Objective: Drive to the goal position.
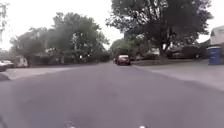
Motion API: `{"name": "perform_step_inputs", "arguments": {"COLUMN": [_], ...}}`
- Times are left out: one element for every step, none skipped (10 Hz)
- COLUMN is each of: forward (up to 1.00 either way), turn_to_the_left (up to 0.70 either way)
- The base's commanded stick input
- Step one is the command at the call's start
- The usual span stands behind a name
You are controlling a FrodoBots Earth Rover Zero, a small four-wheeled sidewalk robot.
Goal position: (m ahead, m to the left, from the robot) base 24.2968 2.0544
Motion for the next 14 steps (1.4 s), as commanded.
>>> {"name": "perform_step_inputs", "arguments": {"forward": [1.0,1.0,1.0,1.0,1.0,1.0,1.0,1.0,1.0,1.0,1.0,1.0,1.0,1.0], "turn_to_the_left": [0.0,-0.34,-0.35,-0.26,0.0,0.0,0.0,0.0,0.0,-0.23,-0.34,-0.4,-0.34,0.0]}}
